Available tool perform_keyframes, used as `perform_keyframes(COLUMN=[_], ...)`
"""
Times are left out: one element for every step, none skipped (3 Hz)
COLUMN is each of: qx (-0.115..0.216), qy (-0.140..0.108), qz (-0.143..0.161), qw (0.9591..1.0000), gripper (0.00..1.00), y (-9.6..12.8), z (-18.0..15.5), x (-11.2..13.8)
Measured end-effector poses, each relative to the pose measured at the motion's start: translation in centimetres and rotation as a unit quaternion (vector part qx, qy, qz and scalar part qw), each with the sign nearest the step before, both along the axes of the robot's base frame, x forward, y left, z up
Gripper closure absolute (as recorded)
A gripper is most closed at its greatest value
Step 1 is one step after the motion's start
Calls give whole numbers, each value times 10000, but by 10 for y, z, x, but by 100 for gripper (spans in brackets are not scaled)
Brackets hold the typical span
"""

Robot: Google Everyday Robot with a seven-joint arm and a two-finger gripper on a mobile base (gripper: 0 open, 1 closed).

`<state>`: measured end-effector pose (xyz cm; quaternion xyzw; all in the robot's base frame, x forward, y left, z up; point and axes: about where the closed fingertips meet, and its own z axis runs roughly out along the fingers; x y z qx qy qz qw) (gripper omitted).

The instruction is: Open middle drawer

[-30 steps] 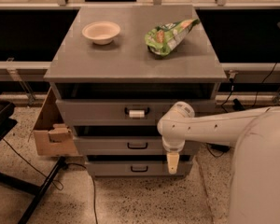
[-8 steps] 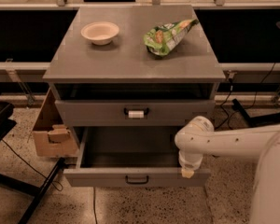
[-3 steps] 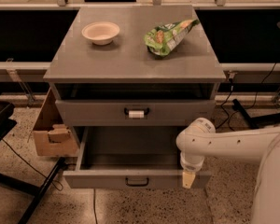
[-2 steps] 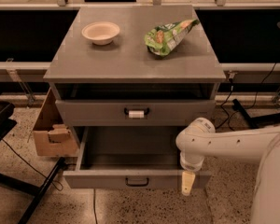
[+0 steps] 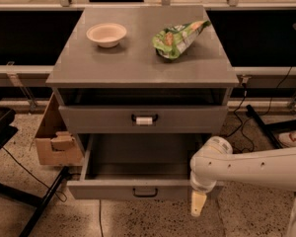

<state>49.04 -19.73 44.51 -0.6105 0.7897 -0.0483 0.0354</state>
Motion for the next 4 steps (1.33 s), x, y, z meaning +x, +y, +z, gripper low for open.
perform_keyframes(qx=[0,260,249,204], qy=[0,-176,-148,-58], qz=[0,86,56,-18], qw=[10000,9995,9996,9998], gripper=[0,0,3,26], y=[0,-6,-6,-8], z=[0,-12,-14,-20], x=[0,-5,-6,-12])
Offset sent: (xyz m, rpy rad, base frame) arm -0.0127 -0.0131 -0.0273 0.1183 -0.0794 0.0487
